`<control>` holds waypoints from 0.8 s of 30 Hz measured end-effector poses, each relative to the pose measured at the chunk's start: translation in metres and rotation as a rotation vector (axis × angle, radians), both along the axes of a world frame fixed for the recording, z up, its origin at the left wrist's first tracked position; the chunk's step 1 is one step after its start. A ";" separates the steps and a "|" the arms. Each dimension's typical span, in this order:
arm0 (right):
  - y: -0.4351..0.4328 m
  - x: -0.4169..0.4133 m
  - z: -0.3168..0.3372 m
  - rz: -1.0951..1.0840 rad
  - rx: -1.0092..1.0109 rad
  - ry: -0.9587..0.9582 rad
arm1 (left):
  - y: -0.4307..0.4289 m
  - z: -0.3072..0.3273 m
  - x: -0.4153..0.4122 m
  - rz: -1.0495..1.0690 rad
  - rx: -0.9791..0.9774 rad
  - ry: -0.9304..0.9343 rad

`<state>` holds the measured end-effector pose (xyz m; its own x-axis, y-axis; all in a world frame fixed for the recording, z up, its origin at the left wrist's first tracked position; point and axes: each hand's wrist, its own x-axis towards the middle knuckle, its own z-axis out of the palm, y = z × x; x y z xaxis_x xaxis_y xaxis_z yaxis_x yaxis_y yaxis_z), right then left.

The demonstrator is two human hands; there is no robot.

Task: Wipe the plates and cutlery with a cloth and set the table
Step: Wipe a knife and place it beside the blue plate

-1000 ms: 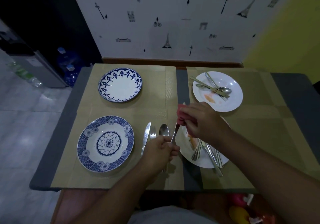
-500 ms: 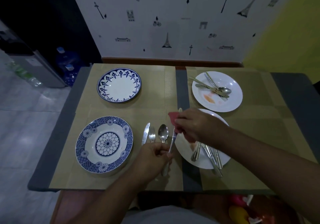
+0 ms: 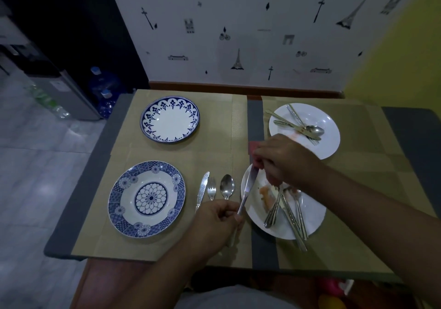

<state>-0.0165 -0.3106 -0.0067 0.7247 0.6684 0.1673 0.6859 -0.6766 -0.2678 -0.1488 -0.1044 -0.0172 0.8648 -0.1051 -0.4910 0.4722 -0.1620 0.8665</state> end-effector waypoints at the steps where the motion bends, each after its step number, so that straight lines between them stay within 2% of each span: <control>1: -0.002 0.004 0.001 -0.023 0.007 0.004 | -0.002 -0.001 0.000 0.016 -0.013 0.004; 7: -0.017 0.011 0.006 -0.164 0.081 0.009 | -0.010 -0.010 0.004 0.062 -0.031 0.047; 12: -0.016 0.010 0.006 -0.105 0.150 0.027 | -0.015 -0.011 0.018 0.139 -0.050 0.103; 18: -0.012 0.015 0.003 -0.087 0.190 0.061 | -0.011 -0.013 0.043 0.210 -0.063 0.078; 21: -0.010 0.017 0.004 -0.087 0.220 0.066 | -0.007 -0.008 0.061 0.284 0.018 0.054; 24: -0.009 0.020 0.004 -0.084 0.251 0.084 | 0.005 -0.014 0.084 0.293 0.277 -0.058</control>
<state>0.0037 -0.3192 -0.0027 0.7941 0.5508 0.2570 0.5986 -0.6352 -0.4881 -0.0645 -0.0992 -0.0308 0.8656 0.2796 -0.4154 0.4845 -0.2587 0.8357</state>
